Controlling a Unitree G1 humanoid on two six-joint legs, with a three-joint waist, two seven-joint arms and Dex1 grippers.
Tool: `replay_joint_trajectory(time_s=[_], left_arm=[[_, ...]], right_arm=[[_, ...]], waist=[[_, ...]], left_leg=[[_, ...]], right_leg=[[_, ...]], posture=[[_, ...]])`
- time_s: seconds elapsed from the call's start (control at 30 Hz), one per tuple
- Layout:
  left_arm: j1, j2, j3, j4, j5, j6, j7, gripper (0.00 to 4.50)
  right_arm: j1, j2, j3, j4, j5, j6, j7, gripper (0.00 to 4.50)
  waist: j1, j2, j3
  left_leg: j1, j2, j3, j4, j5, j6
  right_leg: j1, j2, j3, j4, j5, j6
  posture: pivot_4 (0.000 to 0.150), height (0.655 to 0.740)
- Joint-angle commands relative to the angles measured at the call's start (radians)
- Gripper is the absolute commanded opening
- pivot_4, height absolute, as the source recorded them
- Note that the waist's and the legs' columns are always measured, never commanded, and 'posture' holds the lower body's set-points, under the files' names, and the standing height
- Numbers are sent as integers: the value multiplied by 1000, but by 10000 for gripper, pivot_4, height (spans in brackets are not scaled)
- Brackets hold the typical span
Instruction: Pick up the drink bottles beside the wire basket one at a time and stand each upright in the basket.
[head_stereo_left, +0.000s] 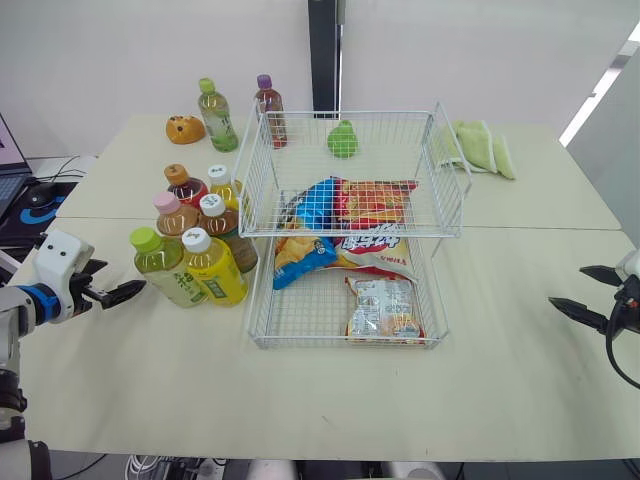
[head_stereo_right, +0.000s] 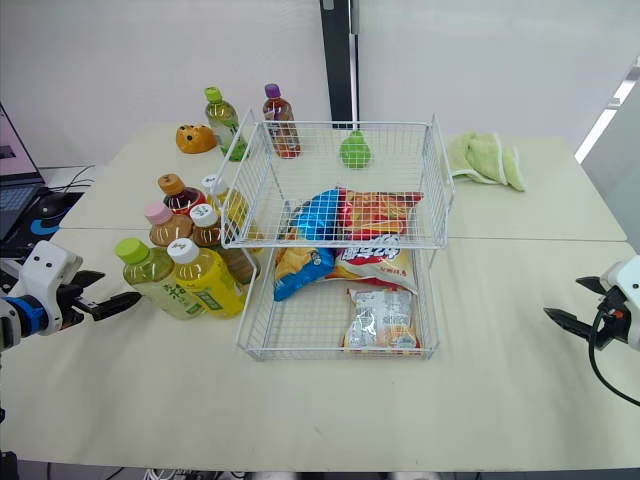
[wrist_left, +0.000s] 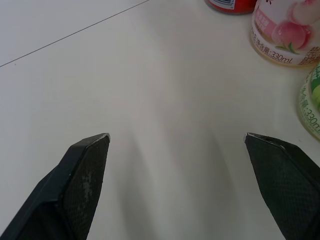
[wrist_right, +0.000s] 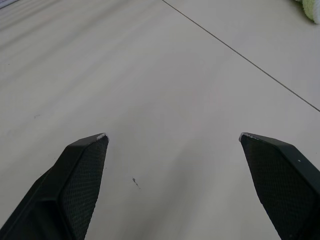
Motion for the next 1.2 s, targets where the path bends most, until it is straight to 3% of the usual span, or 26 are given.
replay_joint_trajectory(time_s=[0.03,0.53,1.07,1.2], left_arm=[[-10,40,32,10,-9,4,2,44781],[28,83,102,79,-28,-55,5,44781],[139,56,193,-61,-114,11,13,44781],[160,40,227,-111,-147,50,28,44781]], right_arm=[[-22,-3,-27,1,5,-19,-11,45000],[-139,20,7,102,-20,-86,-48,45000],[-104,39,-4,59,-14,-97,-60,45000],[-89,46,-46,-41,53,-20,-55,45000]], waist=[[0,0,0],[0,0,0],[-1,0,0],[-1,0,0]], left_leg=[[0,0,0,0,0,0],[0,0,0,0,0,0],[0,0,0,0,0,0],[0,0,-1,0,0,0]], right_leg=[[0,0,0,0,0,0],[0,-1,-1,0,0,0],[0,-1,-1,0,0,0],[0,-1,-1,0,0,0]], posture=[[1500,7211],[1500,7211],[1500,7211],[1500,7211]])
